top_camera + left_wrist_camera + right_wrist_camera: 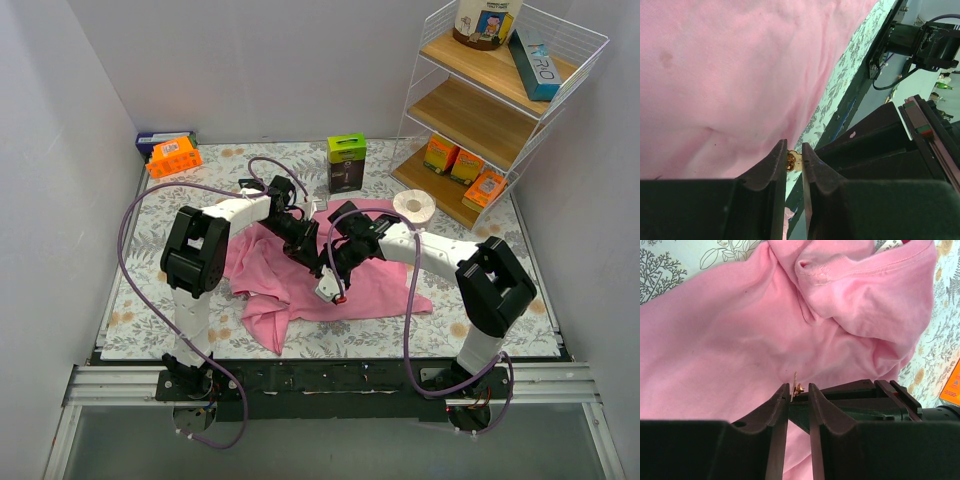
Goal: Remove the brooch from the garment
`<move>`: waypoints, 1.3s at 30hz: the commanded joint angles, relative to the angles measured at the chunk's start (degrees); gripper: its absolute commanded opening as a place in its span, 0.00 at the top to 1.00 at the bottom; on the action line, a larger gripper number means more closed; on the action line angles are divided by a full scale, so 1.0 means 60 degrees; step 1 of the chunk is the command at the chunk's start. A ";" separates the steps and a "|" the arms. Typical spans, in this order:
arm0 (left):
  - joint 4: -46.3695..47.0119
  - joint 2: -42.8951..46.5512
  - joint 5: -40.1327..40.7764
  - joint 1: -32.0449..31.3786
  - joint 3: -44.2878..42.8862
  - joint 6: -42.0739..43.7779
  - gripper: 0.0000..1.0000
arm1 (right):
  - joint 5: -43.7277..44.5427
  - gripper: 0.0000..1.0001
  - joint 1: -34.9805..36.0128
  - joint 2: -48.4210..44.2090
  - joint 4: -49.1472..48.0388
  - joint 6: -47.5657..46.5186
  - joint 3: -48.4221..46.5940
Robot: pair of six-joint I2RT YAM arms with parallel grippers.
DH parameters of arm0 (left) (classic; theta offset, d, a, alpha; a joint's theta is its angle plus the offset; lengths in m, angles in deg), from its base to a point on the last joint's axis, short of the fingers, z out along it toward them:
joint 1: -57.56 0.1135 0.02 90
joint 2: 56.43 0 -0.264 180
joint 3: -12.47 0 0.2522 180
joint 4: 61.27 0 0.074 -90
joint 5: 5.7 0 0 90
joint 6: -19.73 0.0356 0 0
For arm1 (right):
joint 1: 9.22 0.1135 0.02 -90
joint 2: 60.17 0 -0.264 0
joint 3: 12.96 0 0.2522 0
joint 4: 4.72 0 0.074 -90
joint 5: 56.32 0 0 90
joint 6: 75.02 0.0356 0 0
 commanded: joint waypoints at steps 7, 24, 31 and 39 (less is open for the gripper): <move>0.0084 -0.0055 -0.0386 0.0042 -0.0362 -0.0083 1.00 | 0.0299 0.76 0.0075 0.0327 0.0530 -0.0141 -0.0417; 0.0142 -0.0084 -0.0532 0.0057 -0.0362 -0.0200 1.00 | 0.1529 0.81 0.0412 0.0195 -0.1506 0.0796 0.0315; 0.0142 -0.0084 -0.0518 0.0057 -0.0362 -0.0200 1.00 | 0.1778 0.85 0.0442 0.0137 -0.1638 0.0914 0.0345; 0.0142 -0.0157 -0.0503 0.0057 -0.0420 -0.0186 1.00 | 0.2145 0.94 0.0427 0.0078 -0.1623 0.1191 0.0344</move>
